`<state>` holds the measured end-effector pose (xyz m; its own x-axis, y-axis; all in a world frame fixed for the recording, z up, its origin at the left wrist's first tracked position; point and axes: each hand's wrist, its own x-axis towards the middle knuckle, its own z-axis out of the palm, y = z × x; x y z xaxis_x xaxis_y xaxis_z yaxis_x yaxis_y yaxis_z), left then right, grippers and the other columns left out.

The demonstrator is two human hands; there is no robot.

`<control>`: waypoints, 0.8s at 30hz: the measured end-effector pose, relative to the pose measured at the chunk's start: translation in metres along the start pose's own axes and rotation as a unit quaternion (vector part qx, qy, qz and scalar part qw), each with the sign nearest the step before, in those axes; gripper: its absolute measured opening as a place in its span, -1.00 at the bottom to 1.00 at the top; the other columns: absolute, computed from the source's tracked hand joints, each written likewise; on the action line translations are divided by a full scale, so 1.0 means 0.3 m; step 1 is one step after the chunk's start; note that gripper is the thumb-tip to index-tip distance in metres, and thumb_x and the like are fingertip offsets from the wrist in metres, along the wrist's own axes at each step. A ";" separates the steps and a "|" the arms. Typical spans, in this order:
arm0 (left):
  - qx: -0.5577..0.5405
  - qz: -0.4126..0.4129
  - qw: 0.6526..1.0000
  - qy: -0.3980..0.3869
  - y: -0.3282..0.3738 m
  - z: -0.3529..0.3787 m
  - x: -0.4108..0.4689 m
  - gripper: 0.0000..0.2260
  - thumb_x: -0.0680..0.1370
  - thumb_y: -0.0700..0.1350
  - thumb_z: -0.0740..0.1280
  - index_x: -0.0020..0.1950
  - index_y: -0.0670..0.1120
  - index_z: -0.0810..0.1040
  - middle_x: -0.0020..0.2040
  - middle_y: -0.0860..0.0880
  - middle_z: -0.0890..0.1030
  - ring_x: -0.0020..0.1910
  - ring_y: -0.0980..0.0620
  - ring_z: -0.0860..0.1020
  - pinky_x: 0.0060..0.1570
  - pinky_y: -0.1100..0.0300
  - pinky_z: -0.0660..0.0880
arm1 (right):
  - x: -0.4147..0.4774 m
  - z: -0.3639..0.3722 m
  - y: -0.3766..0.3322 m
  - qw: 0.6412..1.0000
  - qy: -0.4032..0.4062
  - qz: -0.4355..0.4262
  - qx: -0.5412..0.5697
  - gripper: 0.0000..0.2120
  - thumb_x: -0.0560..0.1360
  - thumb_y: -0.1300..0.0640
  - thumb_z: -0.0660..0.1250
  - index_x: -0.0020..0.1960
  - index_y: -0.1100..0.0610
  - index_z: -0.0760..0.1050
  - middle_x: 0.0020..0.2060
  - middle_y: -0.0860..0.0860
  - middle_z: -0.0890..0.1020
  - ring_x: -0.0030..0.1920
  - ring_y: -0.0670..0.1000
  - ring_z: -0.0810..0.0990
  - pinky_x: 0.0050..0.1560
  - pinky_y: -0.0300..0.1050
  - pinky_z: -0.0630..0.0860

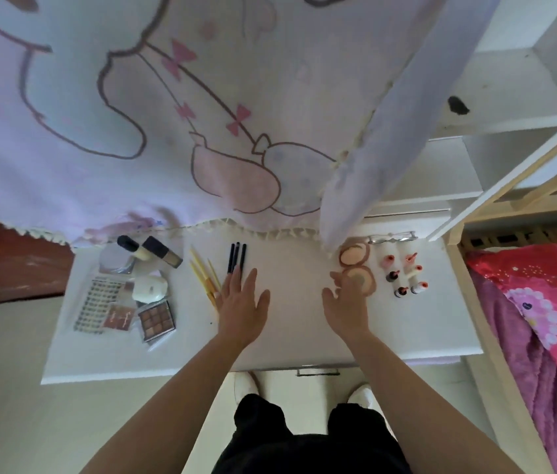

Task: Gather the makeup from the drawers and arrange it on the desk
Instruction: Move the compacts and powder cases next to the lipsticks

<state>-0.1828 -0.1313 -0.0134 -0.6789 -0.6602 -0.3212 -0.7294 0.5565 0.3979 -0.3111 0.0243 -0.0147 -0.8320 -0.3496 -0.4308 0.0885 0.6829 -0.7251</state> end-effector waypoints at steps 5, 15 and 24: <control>-0.022 -0.069 0.997 0.031 -0.296 -0.141 -0.041 -0.48 0.63 0.07 0.21 0.56 -0.02 0.22 0.60 -0.16 0.08 0.56 -0.20 0.06 0.49 -0.17 0.07 | -0.019 0.217 -0.188 0.992 -0.085 -0.070 -0.066 -0.61 0.57 0.14 0.26 0.39 0.01 0.44 0.29 0.06 0.48 0.21 0.05 0.56 0.24 -0.12 0.42; -0.049 -0.141 0.988 0.029 -0.808 -0.274 -0.004 -0.50 0.55 -0.18 0.29 0.50 -0.13 0.32 0.57 -0.17 0.19 0.52 -0.23 0.15 0.38 -0.23 0.29 | -0.092 0.687 -0.439 0.935 -0.233 -0.176 -0.203 -0.56 0.59 0.10 0.24 0.46 -0.02 0.34 0.40 -0.02 0.37 0.30 0.03 0.49 0.26 -0.05 0.46; -0.030 -0.047 0.997 0.059 -0.973 -0.230 0.038 -0.64 0.39 -0.31 0.30 0.14 -0.05 0.54 0.34 -0.14 0.47 0.34 -0.21 0.40 0.18 -0.15 0.44 | -0.102 0.869 -0.506 0.915 -0.243 -0.176 -0.270 -0.70 0.52 -0.10 0.37 0.13 0.00 0.36 0.10 -0.04 0.46 0.03 0.01 0.53 -0.02 -0.09 0.47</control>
<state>0.0281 -0.3360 -0.0740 -0.5909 -0.7647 -0.2568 -0.7801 0.4606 0.4235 -0.1564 -0.2357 -0.0314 -0.4029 -0.7631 -0.5053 -0.5308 0.6446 -0.5502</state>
